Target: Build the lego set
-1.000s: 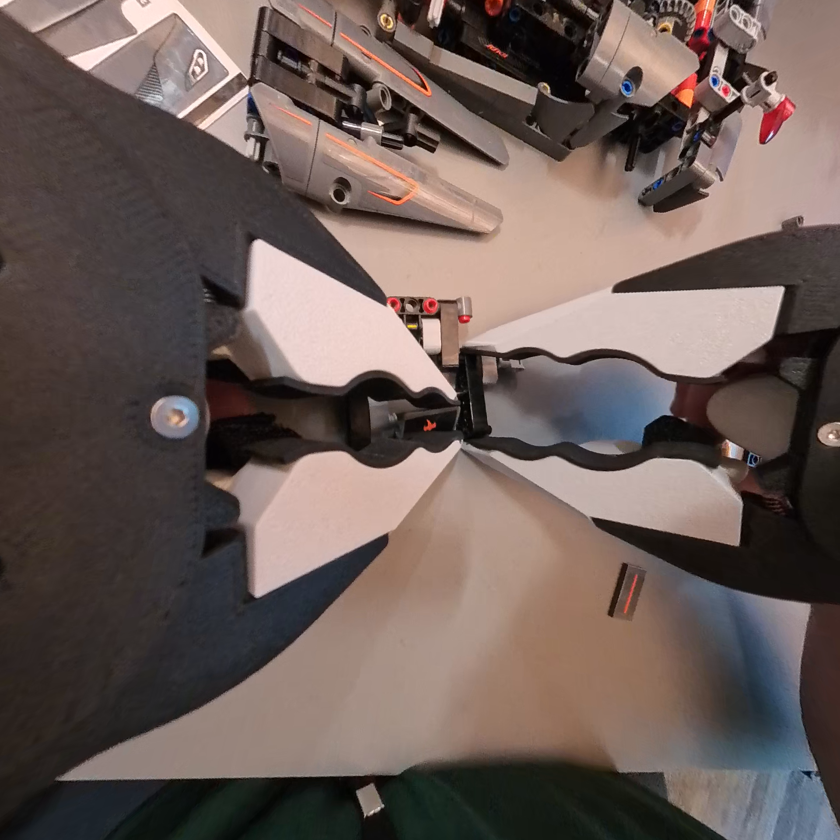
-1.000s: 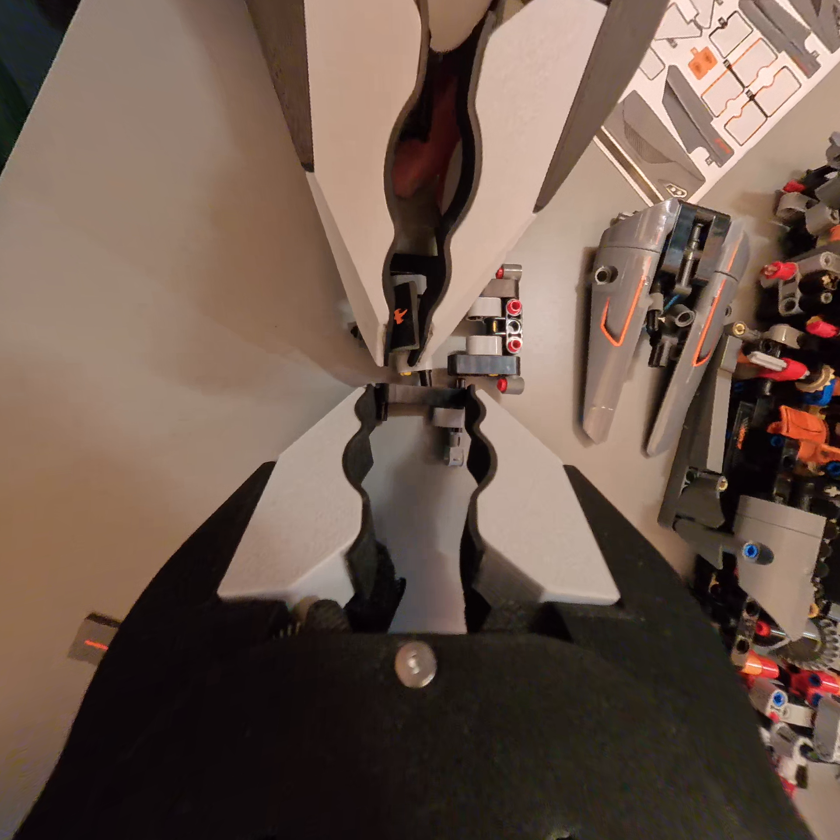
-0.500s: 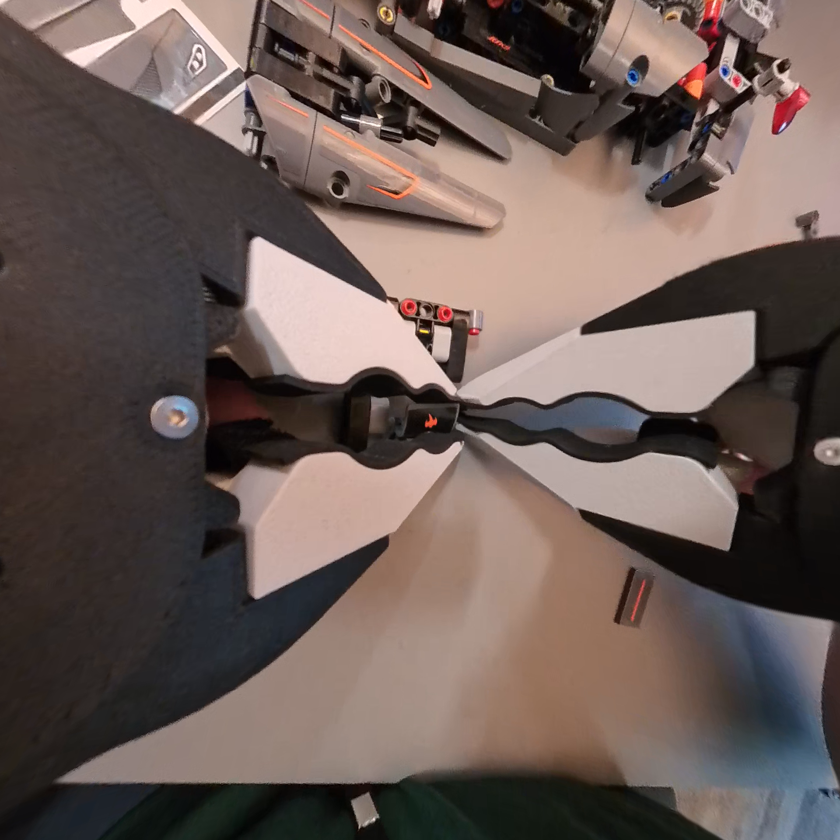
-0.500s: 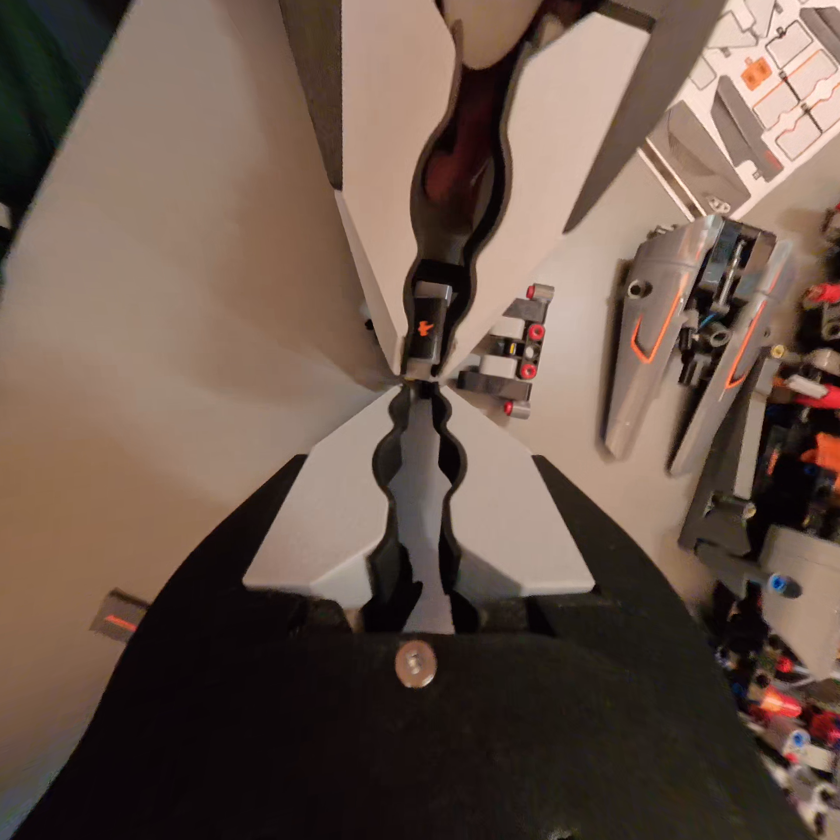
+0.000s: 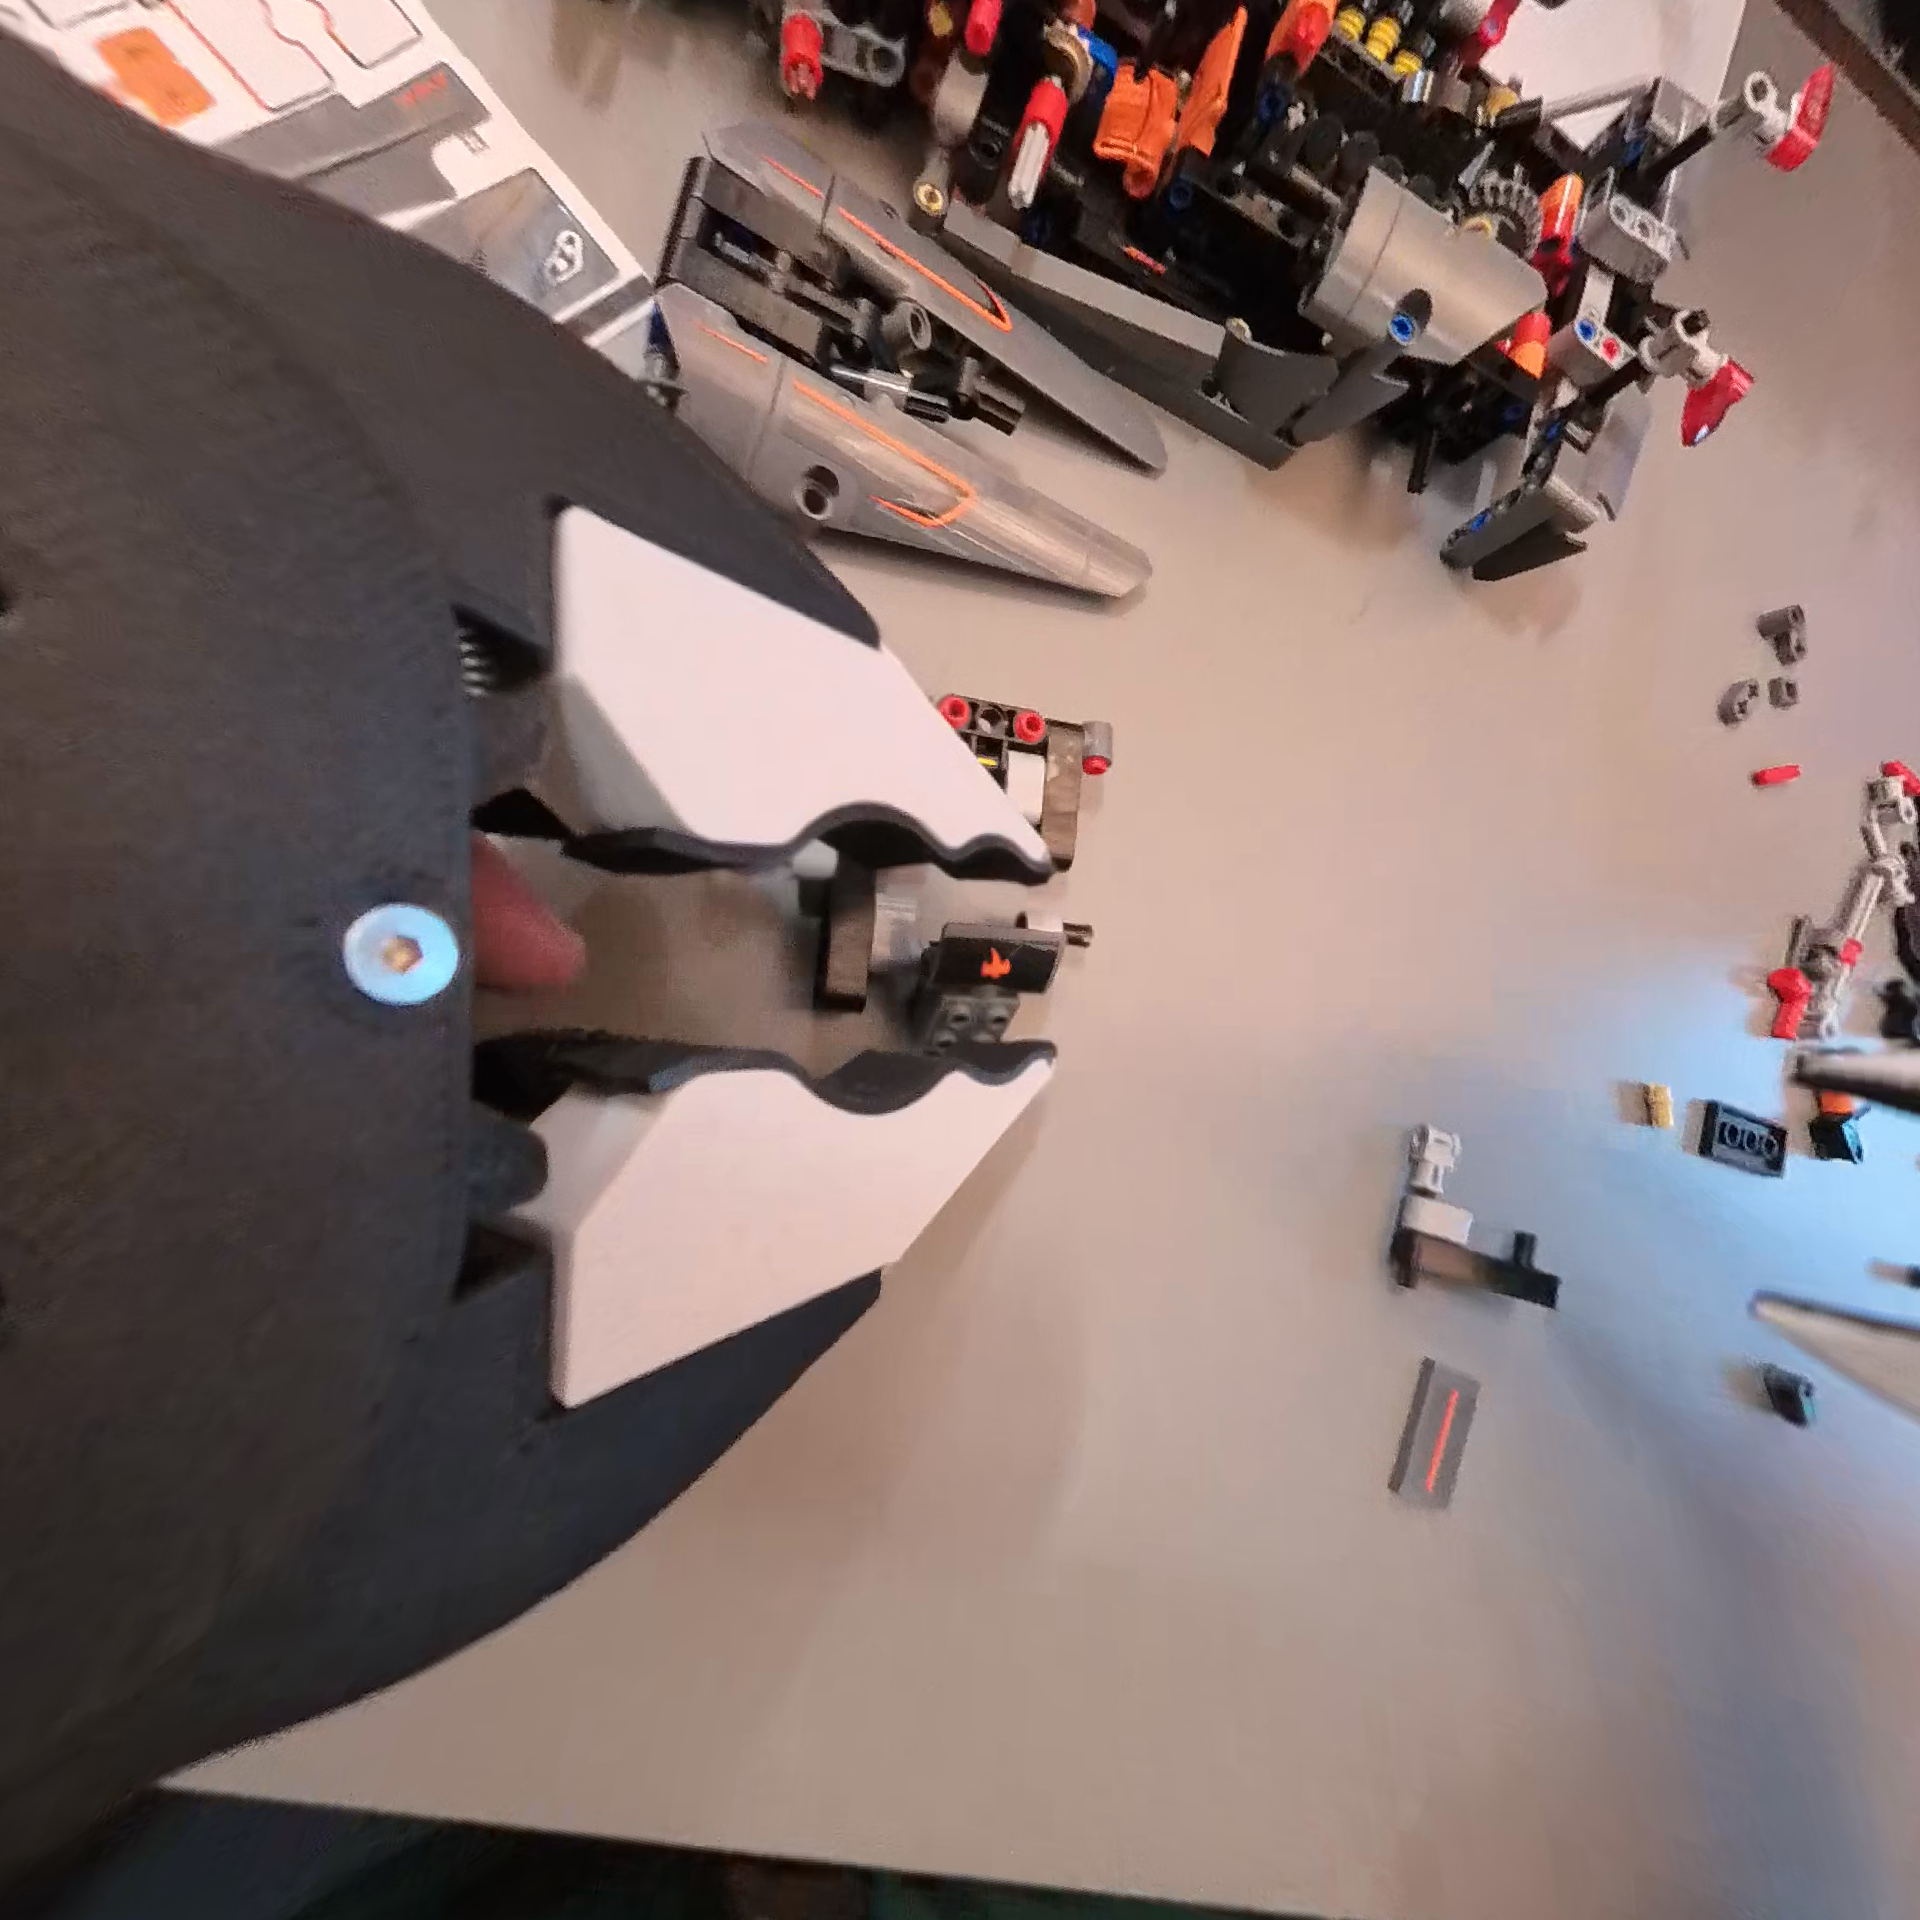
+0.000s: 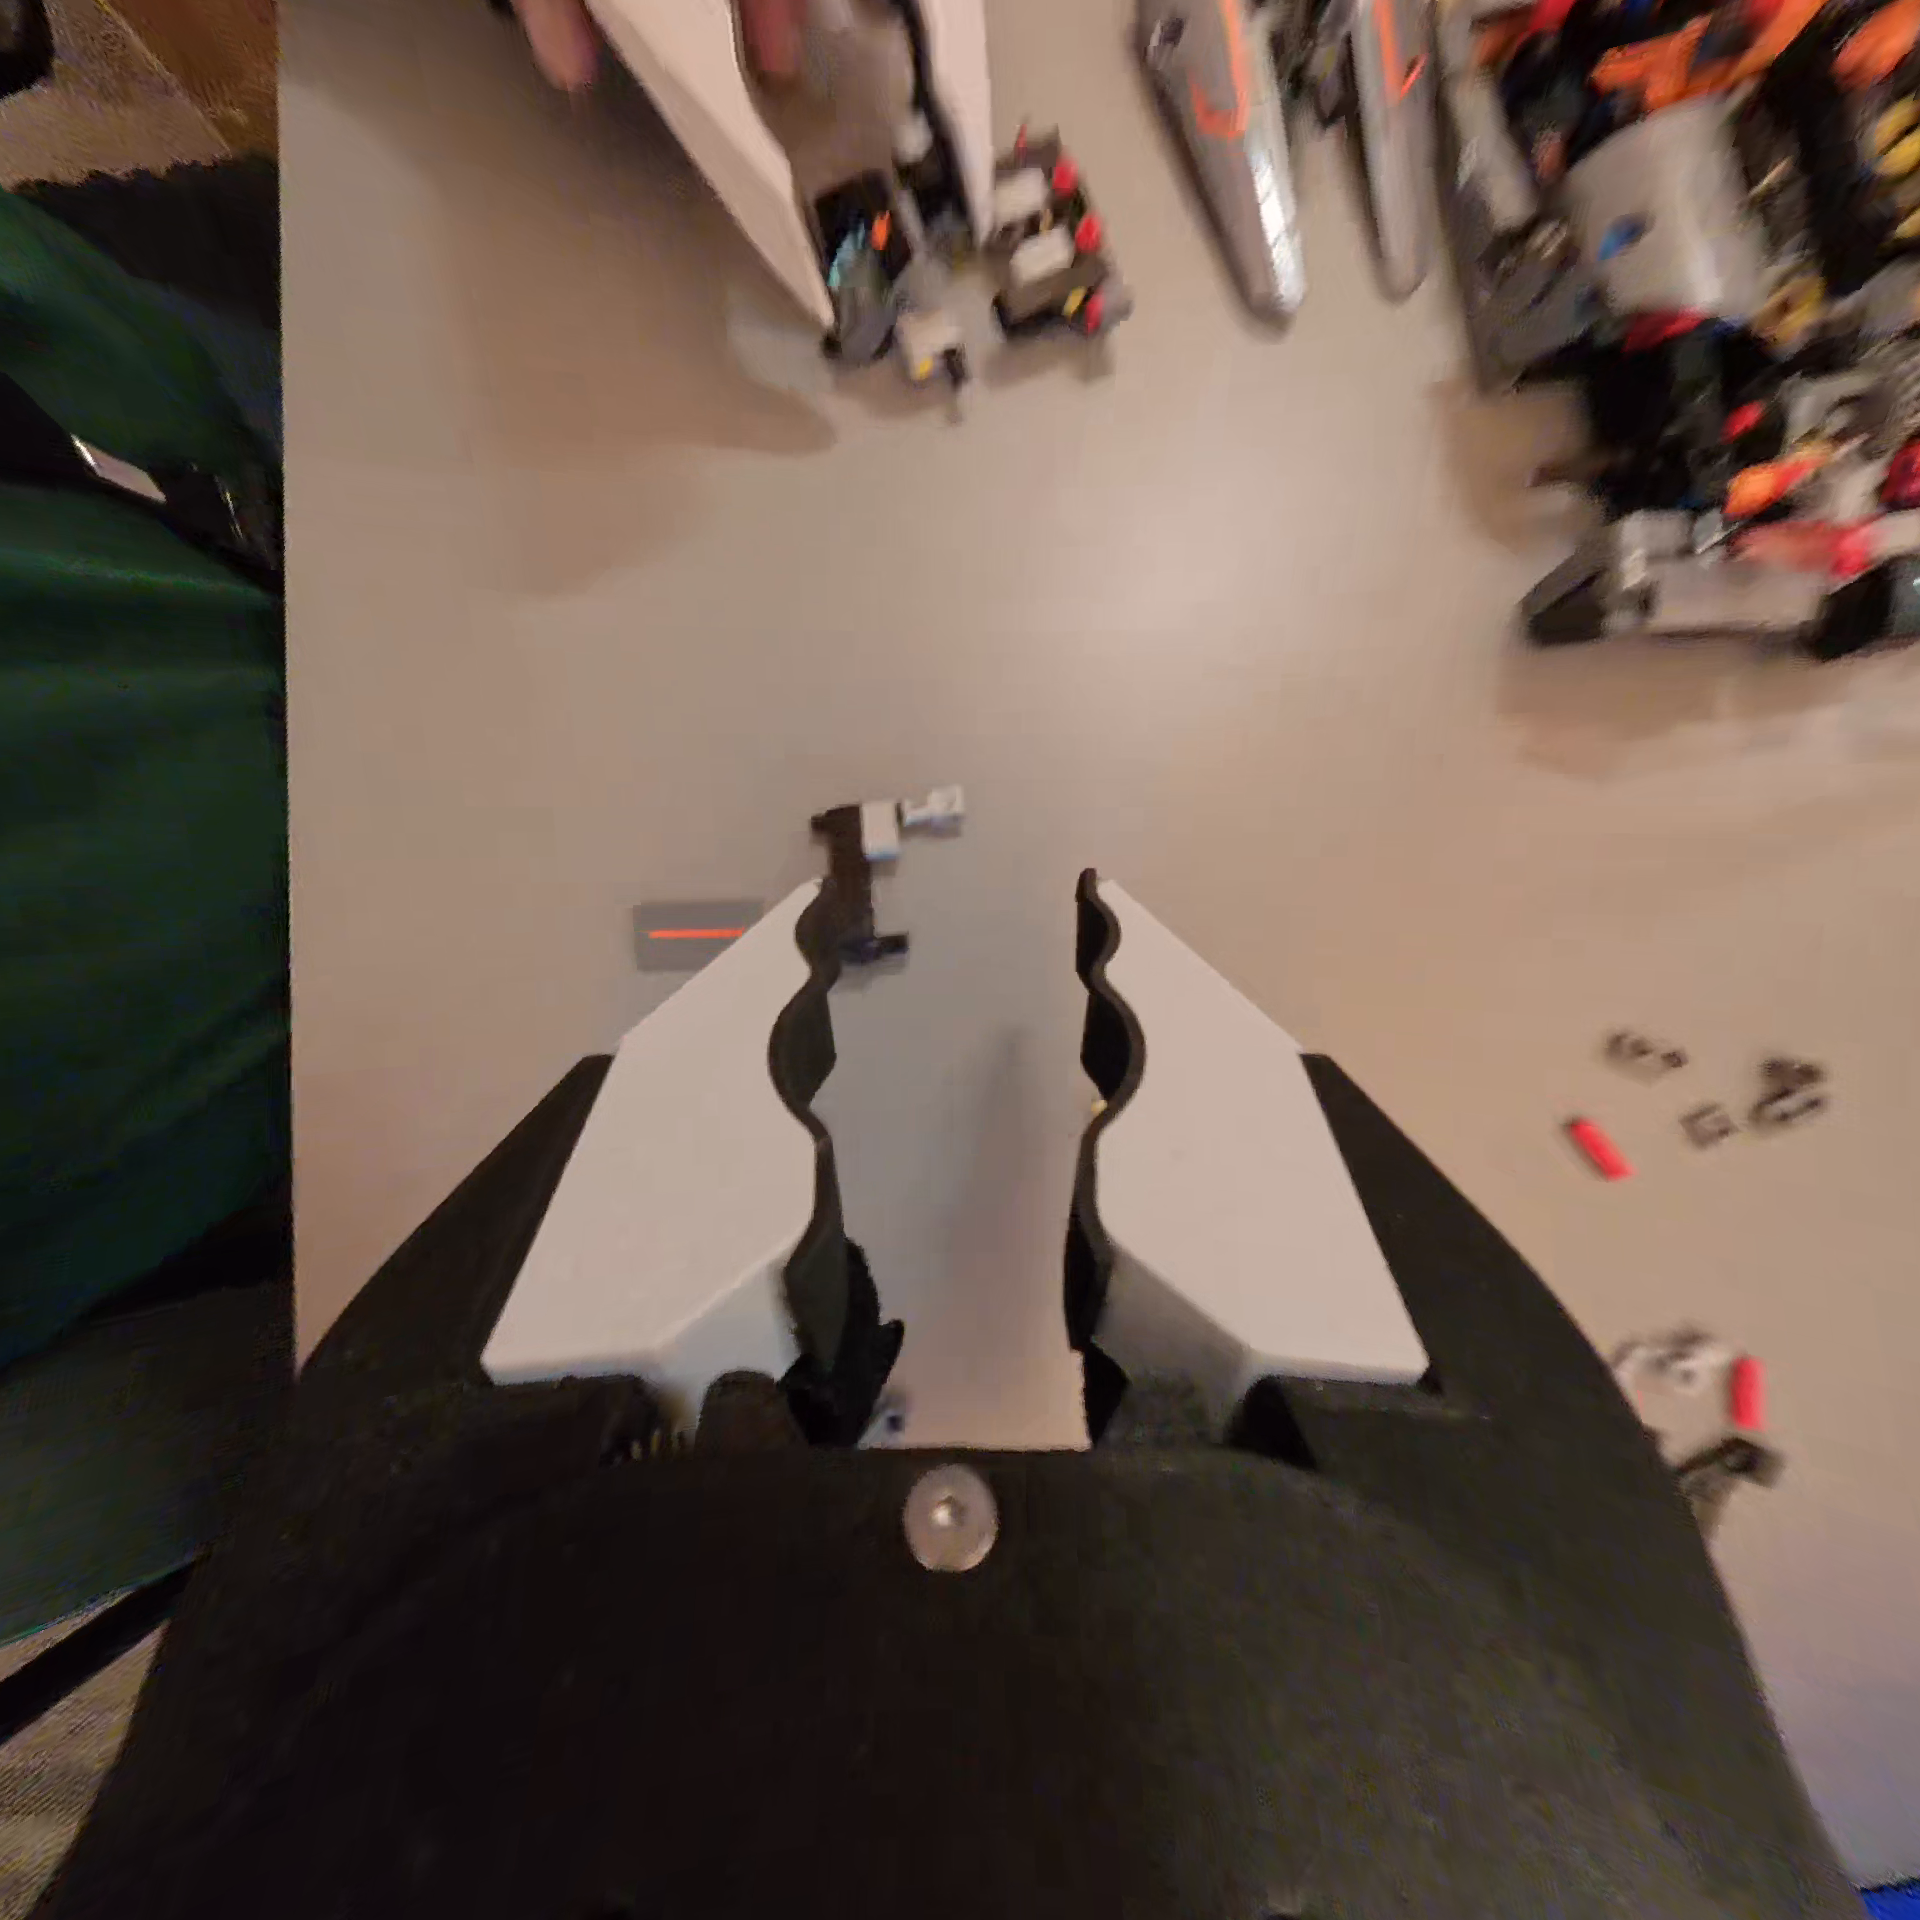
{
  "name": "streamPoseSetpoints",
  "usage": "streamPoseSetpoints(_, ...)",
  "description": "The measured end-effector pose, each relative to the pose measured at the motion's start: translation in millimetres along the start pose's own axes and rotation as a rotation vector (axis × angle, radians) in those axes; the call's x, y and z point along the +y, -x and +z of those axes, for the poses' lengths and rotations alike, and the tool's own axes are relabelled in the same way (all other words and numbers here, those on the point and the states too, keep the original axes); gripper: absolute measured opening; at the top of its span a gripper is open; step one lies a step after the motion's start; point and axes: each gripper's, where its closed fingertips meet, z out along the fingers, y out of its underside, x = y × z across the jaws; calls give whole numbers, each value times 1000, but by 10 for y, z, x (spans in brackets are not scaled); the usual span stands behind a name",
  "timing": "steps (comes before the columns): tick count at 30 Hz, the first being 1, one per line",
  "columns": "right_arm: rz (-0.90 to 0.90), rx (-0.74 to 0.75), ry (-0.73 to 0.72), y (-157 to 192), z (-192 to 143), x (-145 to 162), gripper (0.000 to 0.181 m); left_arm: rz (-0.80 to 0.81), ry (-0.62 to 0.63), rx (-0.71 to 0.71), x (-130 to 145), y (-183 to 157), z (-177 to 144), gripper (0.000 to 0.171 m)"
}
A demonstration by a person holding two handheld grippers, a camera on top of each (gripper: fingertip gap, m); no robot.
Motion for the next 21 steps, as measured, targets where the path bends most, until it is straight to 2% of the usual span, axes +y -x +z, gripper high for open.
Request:
streamPoseSetpoints(4, 13, -39, 43, 242, 269, 186, 38, -12, -11, -73, -18, 17, -97, 41)
streamPoseSetpoints(8, 15, 11, 25, 270, 482, 213, 5, -3, -26, -143, -70, 2, -208, 43)
streamPoseSetpoints(10, 45, 4, -20, 290, 471, 153, 5, -10, -48, -152, -120, -46, -248, 42)
streamPoseSetpoints(14, 34, -8, -161, 346, 421, -124, 5, -5, -75, -175, -200, -138, -226, 47)
streamPoseSetpoints(18, -88, -60, -300, 582, 352, -485, 5, 11, -120, -145, -397, -324, -119, 52)
streamPoseSetpoints(20, -110, -82, -317, 648, 349, -599, 5, 19, -135, -117, -468, -420, -62, 56)
streamPoseSetpoints(21, -127, -96, -330, 686, 341, -653, 5, 28, -158, -103, -520, -469, -57, 52)
